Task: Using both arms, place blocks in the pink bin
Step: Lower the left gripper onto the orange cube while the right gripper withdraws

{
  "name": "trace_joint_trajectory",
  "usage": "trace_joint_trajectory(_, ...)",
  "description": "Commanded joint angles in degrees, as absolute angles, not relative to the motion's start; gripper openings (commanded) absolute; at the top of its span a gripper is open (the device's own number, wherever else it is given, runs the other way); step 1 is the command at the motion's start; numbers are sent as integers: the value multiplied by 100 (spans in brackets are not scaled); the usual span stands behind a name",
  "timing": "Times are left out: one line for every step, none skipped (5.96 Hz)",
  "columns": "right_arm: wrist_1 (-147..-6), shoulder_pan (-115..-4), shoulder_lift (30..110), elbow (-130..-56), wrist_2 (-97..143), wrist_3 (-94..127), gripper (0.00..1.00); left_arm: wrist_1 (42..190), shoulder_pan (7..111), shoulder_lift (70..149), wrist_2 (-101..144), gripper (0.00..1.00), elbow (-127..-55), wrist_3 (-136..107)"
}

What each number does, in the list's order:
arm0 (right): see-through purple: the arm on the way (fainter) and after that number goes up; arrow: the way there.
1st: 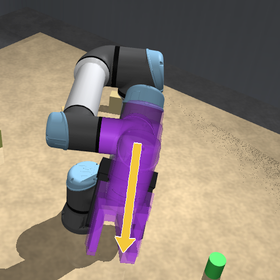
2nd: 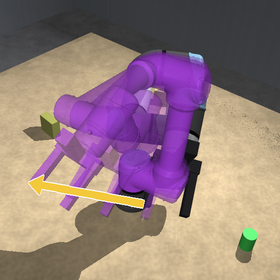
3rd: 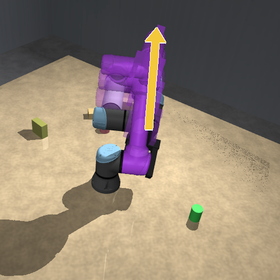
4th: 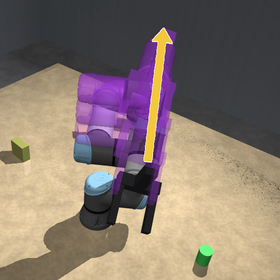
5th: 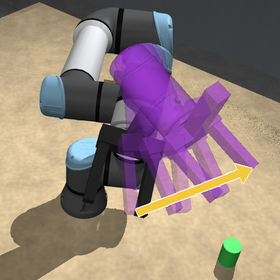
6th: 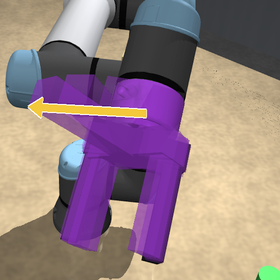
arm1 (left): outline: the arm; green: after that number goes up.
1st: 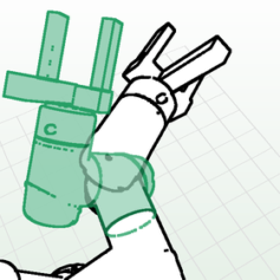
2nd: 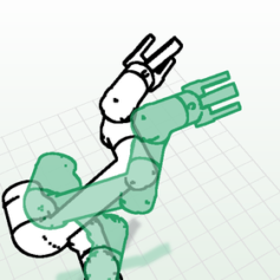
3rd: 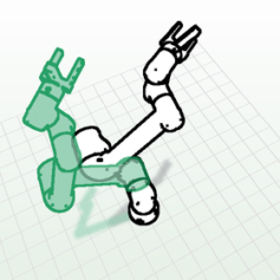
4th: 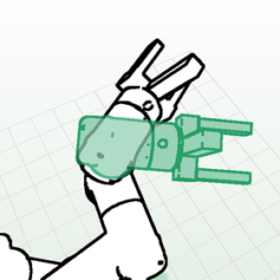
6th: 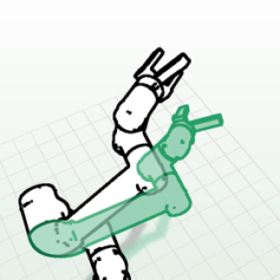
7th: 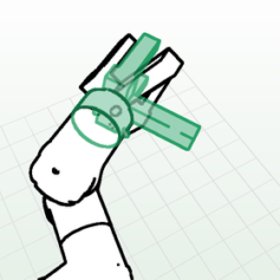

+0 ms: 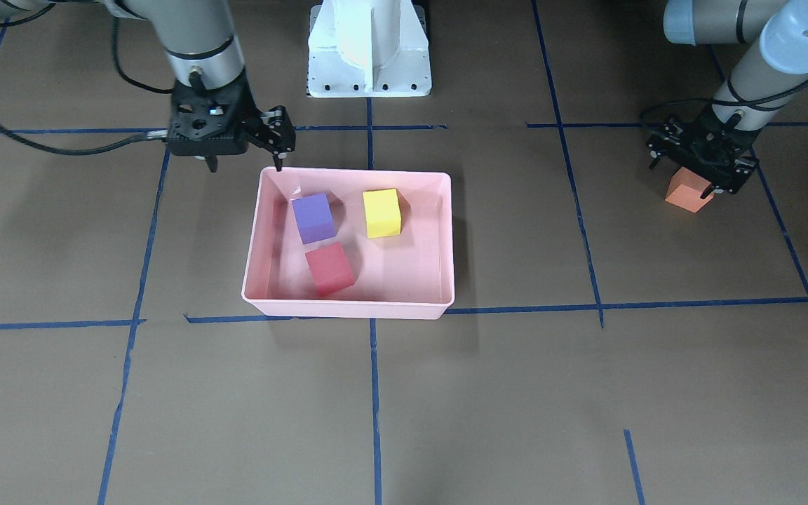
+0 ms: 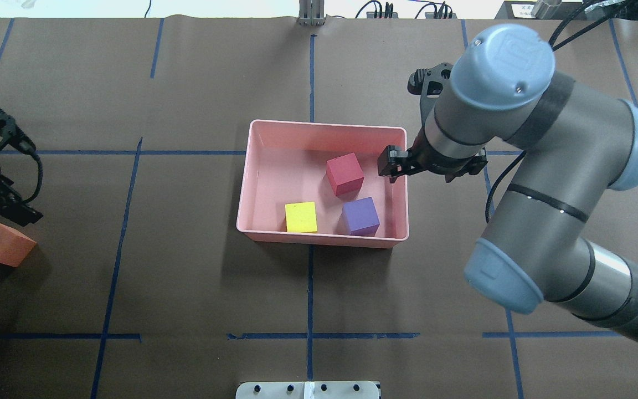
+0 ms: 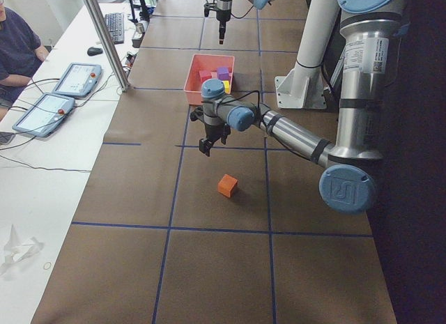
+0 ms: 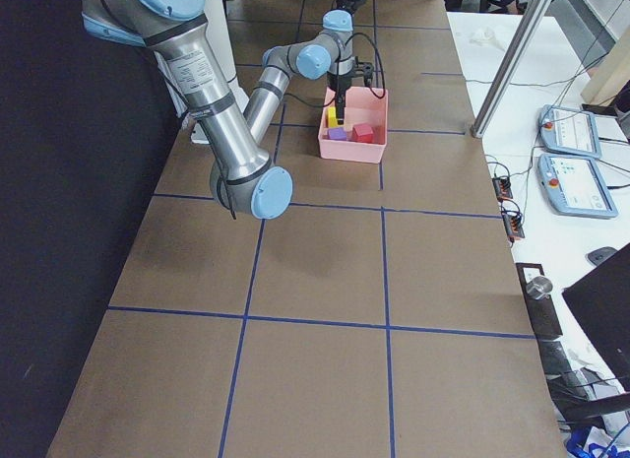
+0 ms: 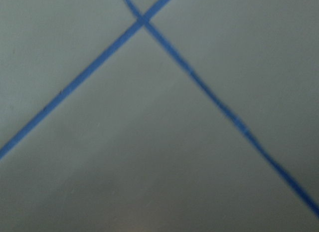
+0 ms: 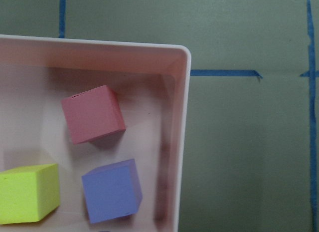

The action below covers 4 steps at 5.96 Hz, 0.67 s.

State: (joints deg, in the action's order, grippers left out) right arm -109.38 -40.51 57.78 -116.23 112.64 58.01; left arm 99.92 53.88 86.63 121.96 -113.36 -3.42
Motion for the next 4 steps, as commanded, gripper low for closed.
trace_joint_trajectory(-10987,-4516,6107,-11786,11583,4995,100,11463,5388,7948,12182,100,-10841,-727)
trace_joint_trajectory(-10986,-4552,6126,-11786,11593,4984,100,11783,5379,7980,12182,100,-10654,-1861)
trace_joint_trajectory(-10978,-4553,6135,-11786,11593,4983,100,12108,5370,7989,12182,100,-10435,-2307)
trace_joint_trajectory(-10978,-4553,6143,-11786,11593,4975,100,12268,5361,7972,12190,100,-10354,-2303)
